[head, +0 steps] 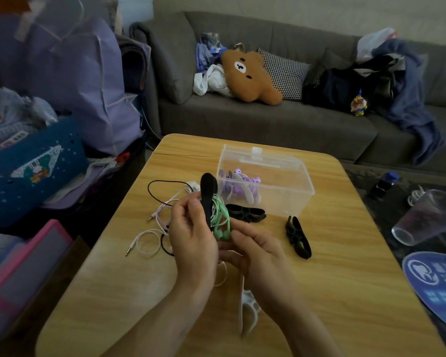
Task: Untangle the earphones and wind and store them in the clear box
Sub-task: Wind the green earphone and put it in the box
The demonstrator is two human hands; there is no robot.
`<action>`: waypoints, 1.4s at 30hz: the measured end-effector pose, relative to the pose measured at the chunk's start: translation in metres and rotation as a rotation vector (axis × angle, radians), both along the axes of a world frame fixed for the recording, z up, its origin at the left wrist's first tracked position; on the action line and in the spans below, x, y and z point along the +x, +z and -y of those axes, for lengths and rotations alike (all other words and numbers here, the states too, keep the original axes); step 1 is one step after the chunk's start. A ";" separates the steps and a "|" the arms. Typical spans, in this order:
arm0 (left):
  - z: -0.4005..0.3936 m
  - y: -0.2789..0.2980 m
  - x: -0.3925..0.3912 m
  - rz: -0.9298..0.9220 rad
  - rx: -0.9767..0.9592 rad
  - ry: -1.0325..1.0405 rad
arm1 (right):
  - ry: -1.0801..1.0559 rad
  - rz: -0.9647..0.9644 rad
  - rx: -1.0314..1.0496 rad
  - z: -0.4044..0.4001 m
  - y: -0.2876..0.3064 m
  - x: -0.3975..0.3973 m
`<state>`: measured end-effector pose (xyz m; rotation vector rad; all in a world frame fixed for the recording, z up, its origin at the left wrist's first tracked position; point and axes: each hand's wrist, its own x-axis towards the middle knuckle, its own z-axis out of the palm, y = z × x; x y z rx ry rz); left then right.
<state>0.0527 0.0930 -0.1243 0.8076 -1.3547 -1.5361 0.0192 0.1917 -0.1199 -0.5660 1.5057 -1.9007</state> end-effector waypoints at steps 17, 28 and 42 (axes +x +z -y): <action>-0.016 -0.008 0.000 -0.003 -0.178 -0.347 | -0.186 0.192 -0.032 -0.004 -0.009 -0.004; -0.015 -0.011 0.002 -0.094 -0.191 -0.485 | -0.190 -0.077 0.056 -0.005 -0.001 0.005; -0.014 -0.010 0.000 -0.039 -0.220 -0.438 | -0.206 0.164 0.031 -0.011 -0.011 -0.015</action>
